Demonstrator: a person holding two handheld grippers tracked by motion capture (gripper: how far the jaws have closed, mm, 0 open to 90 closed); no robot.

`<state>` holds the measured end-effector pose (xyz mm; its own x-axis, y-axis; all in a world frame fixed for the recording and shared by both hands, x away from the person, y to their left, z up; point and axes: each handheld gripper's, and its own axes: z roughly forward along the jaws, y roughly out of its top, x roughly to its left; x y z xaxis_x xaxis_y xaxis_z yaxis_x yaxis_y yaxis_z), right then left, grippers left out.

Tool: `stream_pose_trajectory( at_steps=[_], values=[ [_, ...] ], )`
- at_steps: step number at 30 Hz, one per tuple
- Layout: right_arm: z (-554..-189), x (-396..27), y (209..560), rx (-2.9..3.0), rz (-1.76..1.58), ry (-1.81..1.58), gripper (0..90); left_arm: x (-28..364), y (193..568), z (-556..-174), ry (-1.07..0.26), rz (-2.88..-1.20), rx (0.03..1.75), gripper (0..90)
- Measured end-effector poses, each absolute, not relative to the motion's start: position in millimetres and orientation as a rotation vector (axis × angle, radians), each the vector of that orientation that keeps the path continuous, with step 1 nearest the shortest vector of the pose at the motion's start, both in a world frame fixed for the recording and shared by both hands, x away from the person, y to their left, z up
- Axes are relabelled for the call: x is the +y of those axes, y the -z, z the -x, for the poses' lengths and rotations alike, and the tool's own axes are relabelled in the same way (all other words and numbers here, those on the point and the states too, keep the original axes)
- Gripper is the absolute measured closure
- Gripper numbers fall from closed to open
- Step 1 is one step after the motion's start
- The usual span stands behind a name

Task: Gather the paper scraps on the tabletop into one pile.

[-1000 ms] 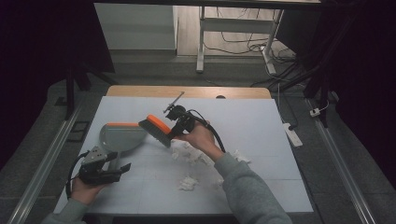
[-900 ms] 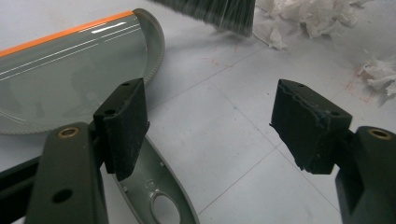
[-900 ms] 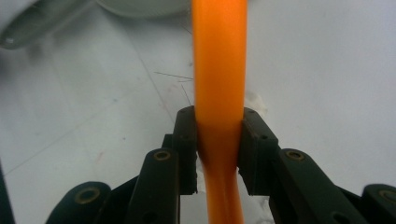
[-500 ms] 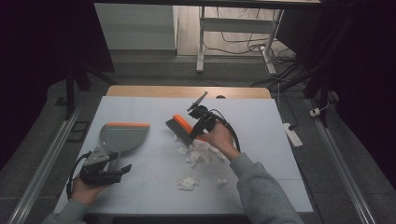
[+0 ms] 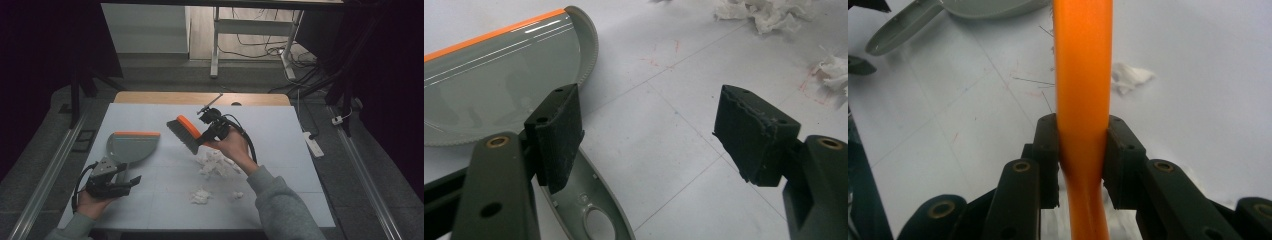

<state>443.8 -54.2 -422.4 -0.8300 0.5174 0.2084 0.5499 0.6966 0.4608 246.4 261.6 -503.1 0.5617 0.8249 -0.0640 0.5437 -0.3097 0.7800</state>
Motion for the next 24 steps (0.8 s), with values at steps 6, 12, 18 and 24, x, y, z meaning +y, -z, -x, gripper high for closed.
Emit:
stream_pose_trajectory(
  at_steps=[6,12,18,24],
  values=[
    [-460,-40,436,-2.783,0.951,0.842,70.3,262,503,-247,-0.448,-2.000,1.098,28.2],
    [-479,-30,450,-2.732,1.021,0.824,70.3,262,503,-247,-0.448,-1.998,1.097,28.2],
    [-492,-42,466,-2.750,1.104,0.664,70.3,263,503,-246,-0.447,-1.991,1.097,28.3],
    [-486,-77,459,-2.766,1.165,0.593,70.4,262,503,-247,-0.444,-1.998,1.091,28.3]
  ],
)
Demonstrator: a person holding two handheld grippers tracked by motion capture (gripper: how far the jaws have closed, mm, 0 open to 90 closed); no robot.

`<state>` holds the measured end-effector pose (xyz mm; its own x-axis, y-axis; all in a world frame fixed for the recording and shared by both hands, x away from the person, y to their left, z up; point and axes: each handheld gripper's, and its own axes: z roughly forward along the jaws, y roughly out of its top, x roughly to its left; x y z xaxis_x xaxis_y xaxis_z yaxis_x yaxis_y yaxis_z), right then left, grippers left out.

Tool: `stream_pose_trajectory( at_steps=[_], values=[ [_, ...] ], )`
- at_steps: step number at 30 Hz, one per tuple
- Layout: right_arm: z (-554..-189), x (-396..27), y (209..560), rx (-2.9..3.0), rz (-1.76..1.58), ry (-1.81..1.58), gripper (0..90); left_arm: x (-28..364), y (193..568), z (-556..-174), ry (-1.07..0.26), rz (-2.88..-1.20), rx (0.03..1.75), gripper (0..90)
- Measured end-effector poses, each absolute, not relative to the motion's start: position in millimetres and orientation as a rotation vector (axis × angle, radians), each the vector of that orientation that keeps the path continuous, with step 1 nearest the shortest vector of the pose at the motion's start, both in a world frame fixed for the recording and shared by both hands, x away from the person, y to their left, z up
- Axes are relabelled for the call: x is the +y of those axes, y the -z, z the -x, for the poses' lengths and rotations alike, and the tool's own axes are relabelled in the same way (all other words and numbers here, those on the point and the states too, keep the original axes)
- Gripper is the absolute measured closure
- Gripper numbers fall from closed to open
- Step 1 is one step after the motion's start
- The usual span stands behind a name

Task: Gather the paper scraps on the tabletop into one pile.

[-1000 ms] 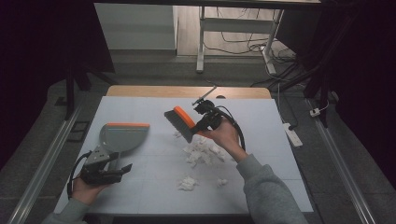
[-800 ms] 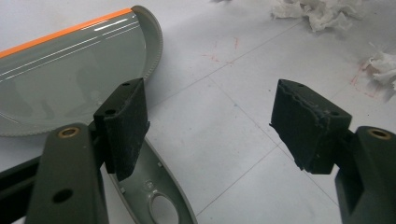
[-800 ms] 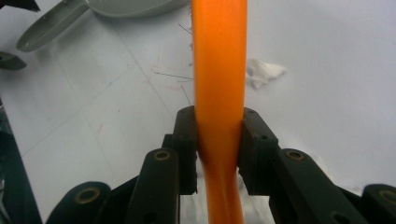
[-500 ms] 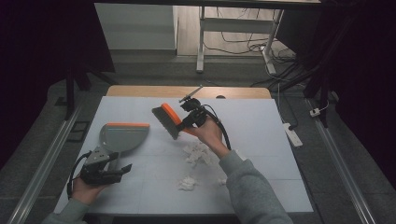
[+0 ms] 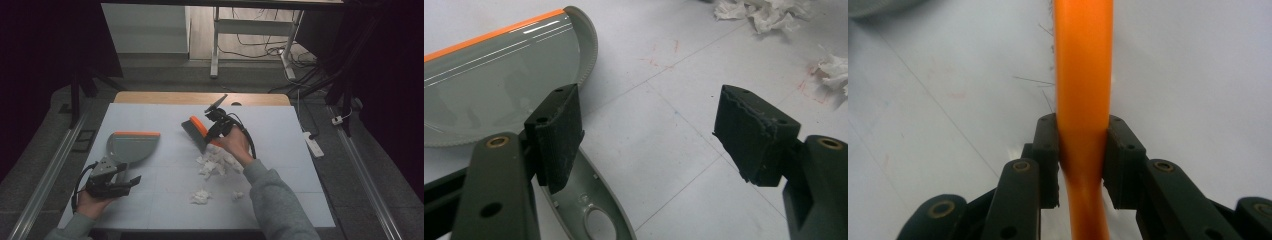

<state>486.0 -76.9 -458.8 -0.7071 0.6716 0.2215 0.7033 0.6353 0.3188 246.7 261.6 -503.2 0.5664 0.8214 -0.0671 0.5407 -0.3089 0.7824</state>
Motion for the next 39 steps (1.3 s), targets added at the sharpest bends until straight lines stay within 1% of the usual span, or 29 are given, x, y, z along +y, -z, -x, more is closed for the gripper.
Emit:
stream_pose_trajectory(
  at_steps=[4,9,15,18,23,27,30,35,39],
  values=[
    [-478,-95,444,-2.767,1.157,0.686,70.3,260,503,-247,-0.445,-2.002,1.089,28.3],
    [-462,-100,416,-2.761,1.081,0.863,70.3,261,503,-247,-0.443,-2.001,1.093,28.2],
    [-437,-102,402,-2.789,0.966,0.888,70.3,261,503,-247,-0.445,-2.001,1.091,28.2],
    [-419,-102,406,-2.806,0.882,0.844,70.3,262,503,-247,-0.444,-2.000,1.091,28.2],
    [-379,-99,420,-2.824,0.691,0.731,70.3,262,503,-247,-0.445,-1.997,1.097,28.2],
    [-345,-89,435,-2.842,0.552,0.595,70.4,262,503,-248,-0.446,-1.994,1.101,28.2],
    [-327,-80,443,-2.864,0.439,0.508,70.4,262,503,-248,-0.448,-1.999,1.100,28.2],
    [-314,-67,455,-2.910,0.356,0.385,70.4,262,503,-248,-0.448,-1.995,1.102,28.2],
    [-327,-68,453,-2.963,0.386,0.372,70.4,262,504,-248,-0.448,-1.998,1.101,28.1]
  ],
)
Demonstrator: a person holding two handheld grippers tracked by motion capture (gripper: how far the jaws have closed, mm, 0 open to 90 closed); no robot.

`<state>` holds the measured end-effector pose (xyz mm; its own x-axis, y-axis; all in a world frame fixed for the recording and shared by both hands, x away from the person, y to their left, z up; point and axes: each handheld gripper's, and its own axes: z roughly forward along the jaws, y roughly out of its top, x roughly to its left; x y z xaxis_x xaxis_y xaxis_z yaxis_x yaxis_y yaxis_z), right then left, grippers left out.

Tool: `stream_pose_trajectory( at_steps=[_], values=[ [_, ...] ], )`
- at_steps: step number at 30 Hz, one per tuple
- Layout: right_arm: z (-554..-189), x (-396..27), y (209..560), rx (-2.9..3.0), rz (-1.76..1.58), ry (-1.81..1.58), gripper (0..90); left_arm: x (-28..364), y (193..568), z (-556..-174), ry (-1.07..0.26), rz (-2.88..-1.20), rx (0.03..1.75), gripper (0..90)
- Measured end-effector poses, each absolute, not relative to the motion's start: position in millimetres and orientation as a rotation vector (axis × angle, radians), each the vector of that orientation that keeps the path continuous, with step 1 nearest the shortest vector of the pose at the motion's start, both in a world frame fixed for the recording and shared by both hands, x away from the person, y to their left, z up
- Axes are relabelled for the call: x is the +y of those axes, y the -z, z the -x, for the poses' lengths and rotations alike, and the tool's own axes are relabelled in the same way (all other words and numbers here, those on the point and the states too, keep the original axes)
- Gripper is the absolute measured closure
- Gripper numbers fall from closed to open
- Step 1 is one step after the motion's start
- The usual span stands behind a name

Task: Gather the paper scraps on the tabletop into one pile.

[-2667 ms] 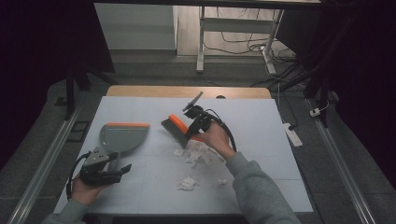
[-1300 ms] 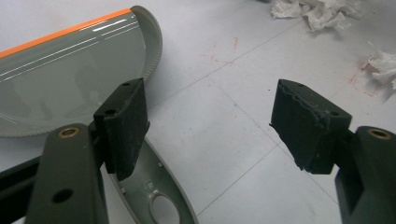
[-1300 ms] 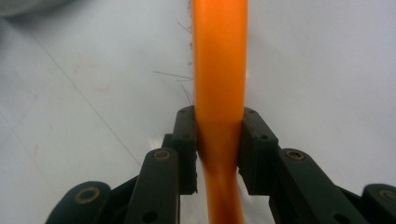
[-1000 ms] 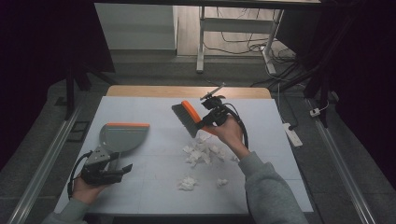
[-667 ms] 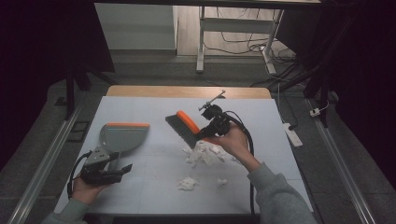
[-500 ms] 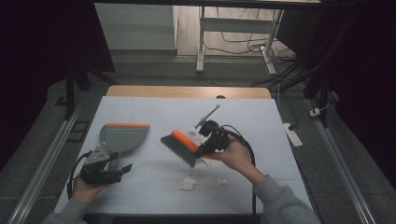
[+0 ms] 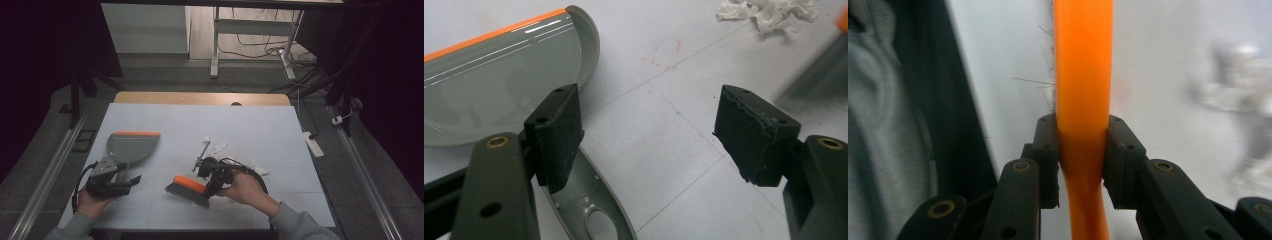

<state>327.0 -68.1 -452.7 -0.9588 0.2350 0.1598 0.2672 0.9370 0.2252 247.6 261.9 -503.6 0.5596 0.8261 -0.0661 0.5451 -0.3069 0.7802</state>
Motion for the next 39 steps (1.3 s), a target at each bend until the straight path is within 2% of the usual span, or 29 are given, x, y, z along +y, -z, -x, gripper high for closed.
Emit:
stream_pose_trajectory(
  at_steps=[9,19,25,34,39],
  values=[
    [-392,-100,449,-3.018,0.701,0.417,70.4,262,504,-248,-0.448,-1.999,1.104,28.1],
    [-396,-129,409,-2.961,0.774,0.706,70.3,261,504,-248,-0.449,-2.005,1.104,28.1],
    [-418,-145,398,-2.994,0.889,0.805,70.3,261,505,-249,-0.446,-2.006,1.104,28.1],
    [-486,-117,423,-3.157,0.810,0.640,70.4,261,505,-250,-0.446,-2.009,1.105,28.1],
    [-507,-94,435,-3.286,0.676,0.468,70.4,262,505,-249,-0.445,-2.006,1.103,28.0]
  ],
)
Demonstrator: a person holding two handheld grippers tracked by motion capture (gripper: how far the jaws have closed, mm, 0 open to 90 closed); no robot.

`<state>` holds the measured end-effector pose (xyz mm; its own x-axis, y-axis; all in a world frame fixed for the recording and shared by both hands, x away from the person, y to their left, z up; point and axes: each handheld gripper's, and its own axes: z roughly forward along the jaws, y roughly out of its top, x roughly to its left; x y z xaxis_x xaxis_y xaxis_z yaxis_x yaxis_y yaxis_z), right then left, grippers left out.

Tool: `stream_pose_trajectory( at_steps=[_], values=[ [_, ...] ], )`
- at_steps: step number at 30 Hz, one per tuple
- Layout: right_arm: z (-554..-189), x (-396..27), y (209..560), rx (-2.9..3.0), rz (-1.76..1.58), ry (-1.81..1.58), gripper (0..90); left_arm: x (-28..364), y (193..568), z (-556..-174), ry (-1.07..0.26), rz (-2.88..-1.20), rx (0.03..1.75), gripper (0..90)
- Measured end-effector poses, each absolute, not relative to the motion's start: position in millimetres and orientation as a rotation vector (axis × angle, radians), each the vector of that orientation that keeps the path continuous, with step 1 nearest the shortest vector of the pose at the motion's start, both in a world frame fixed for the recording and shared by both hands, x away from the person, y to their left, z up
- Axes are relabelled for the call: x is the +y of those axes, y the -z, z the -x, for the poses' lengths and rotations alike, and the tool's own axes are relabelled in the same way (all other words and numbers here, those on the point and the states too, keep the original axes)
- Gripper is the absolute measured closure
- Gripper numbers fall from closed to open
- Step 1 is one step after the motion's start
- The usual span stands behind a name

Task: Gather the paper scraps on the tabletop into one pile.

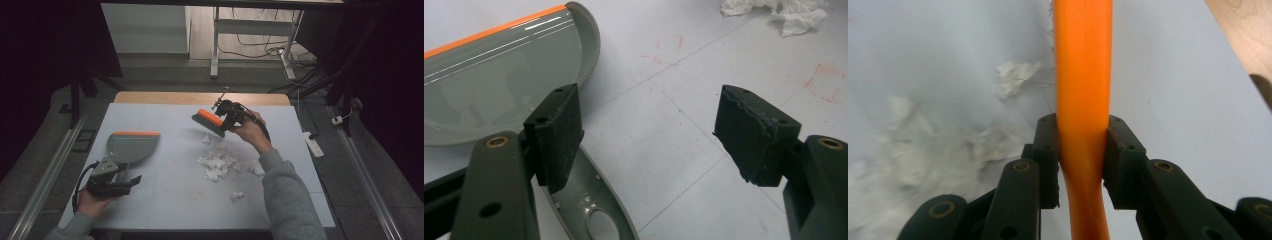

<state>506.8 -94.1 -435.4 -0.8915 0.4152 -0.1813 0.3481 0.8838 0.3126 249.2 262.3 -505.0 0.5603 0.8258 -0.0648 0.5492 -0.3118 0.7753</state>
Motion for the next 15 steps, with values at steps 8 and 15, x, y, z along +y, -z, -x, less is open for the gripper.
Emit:
stream_pose_trajectory(
  at_steps=[8,15],
  values=[
    [-494,-77,446,2.943,-0.425,-0.292,70.5,262,505,-249,-0.448,-2.005,1.099,28.1],
    [-461,-89,435,2.974,-0.326,-0.290,70.5,260,505,-249,-0.446,-2.010,1.098,28.1]
  ],
)
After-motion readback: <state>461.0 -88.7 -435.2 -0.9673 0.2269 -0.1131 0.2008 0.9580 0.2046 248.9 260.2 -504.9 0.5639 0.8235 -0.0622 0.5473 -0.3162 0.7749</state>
